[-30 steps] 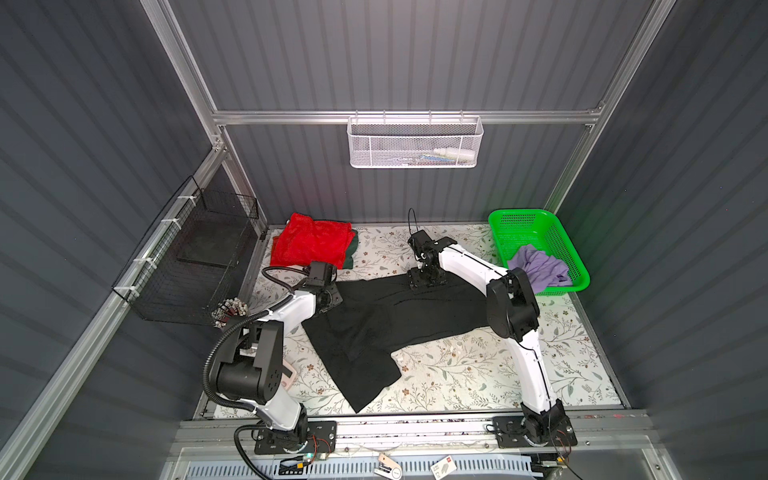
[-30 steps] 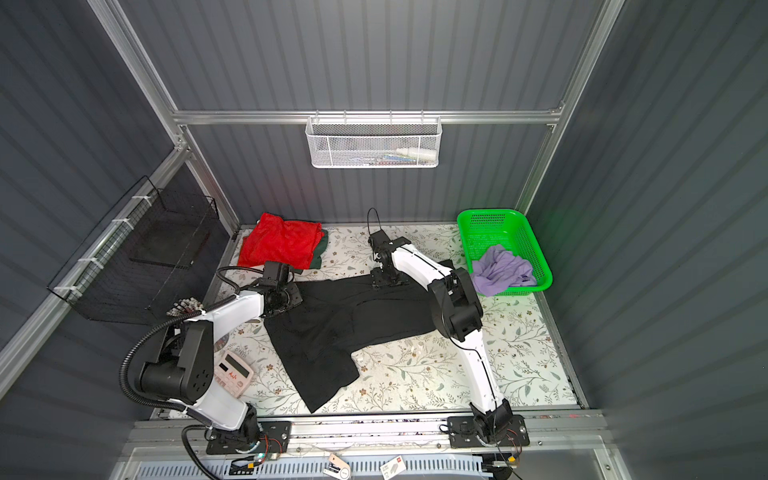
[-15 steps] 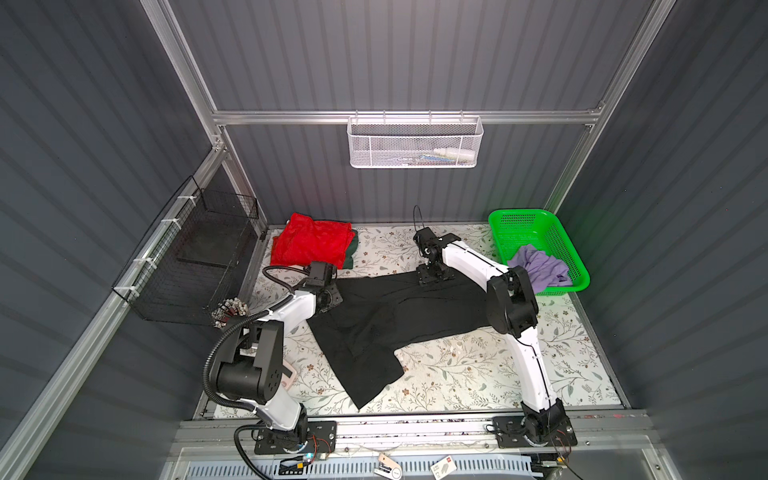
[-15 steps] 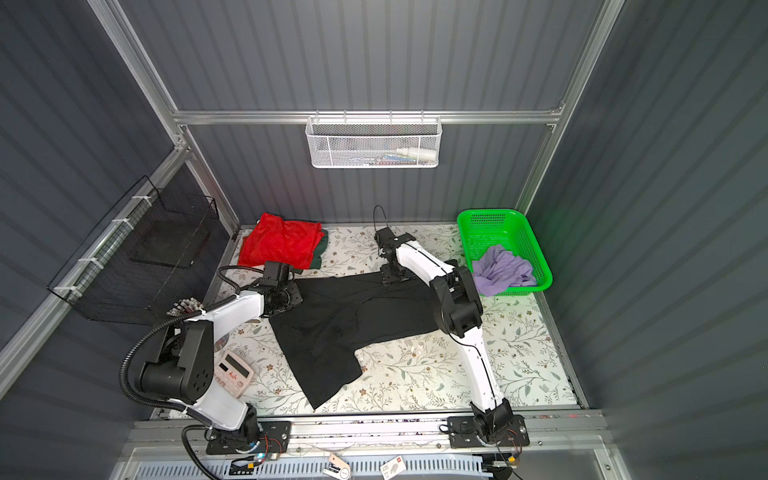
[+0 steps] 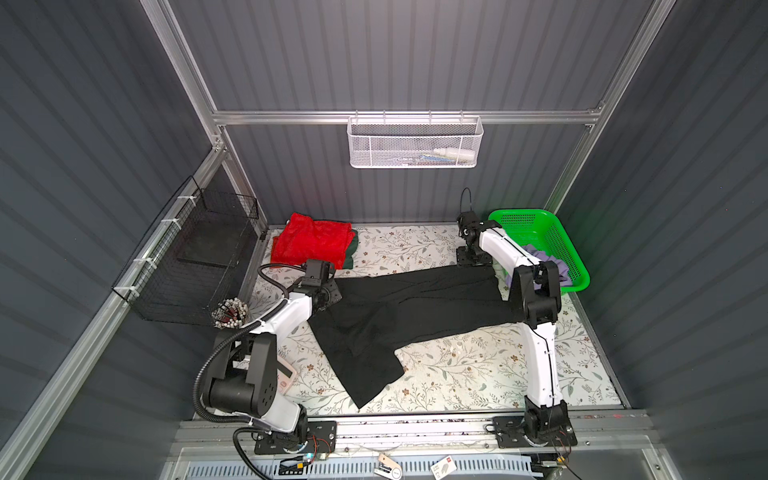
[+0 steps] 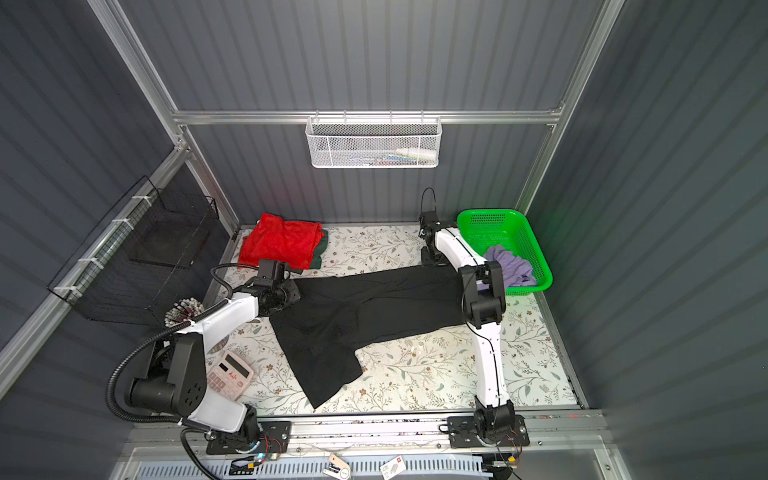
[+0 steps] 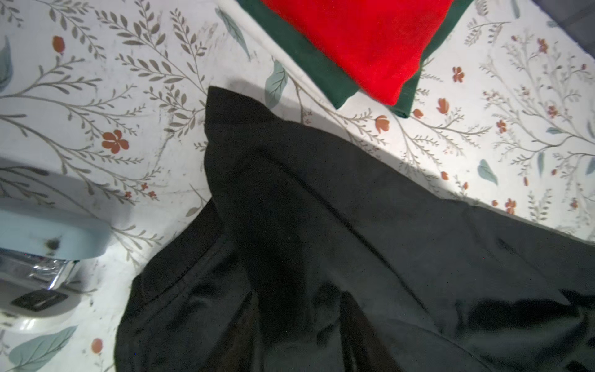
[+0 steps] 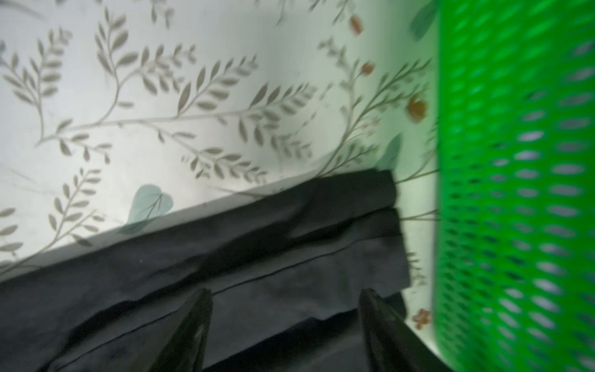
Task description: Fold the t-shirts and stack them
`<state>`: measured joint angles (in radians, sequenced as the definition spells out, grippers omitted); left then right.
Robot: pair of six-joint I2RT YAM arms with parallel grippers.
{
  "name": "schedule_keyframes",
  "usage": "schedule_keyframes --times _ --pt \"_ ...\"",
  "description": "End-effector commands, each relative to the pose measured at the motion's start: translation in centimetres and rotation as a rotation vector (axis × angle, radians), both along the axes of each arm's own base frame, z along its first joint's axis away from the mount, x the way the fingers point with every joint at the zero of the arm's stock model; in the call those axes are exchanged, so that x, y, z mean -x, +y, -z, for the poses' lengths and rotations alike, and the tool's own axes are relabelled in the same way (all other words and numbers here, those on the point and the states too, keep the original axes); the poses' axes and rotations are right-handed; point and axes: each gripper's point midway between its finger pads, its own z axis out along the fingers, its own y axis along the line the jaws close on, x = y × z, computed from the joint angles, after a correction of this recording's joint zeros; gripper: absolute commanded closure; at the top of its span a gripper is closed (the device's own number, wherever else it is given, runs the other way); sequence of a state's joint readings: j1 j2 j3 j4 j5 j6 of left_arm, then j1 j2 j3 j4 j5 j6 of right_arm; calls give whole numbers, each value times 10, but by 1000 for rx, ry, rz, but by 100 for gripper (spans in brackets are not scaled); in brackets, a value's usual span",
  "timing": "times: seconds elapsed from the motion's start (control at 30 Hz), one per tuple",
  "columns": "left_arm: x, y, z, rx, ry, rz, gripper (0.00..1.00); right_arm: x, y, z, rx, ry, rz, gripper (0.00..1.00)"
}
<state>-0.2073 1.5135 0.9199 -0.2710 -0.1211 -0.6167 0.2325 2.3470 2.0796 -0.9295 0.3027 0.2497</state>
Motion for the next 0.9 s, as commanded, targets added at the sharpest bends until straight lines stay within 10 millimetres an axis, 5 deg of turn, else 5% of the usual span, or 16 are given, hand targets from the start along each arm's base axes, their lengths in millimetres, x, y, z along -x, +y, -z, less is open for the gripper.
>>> schedule_keyframes --times 0.0,0.27,0.87 --pt "15 -5 -4 60 12 10 54 -8 -17 5 85 8 10 27" --pt "34 -5 -28 94 -34 18 47 -18 -41 24 191 45 28 29" --pt "33 -5 -21 77 -1 26 45 -12 -53 31 113 85 64 37"
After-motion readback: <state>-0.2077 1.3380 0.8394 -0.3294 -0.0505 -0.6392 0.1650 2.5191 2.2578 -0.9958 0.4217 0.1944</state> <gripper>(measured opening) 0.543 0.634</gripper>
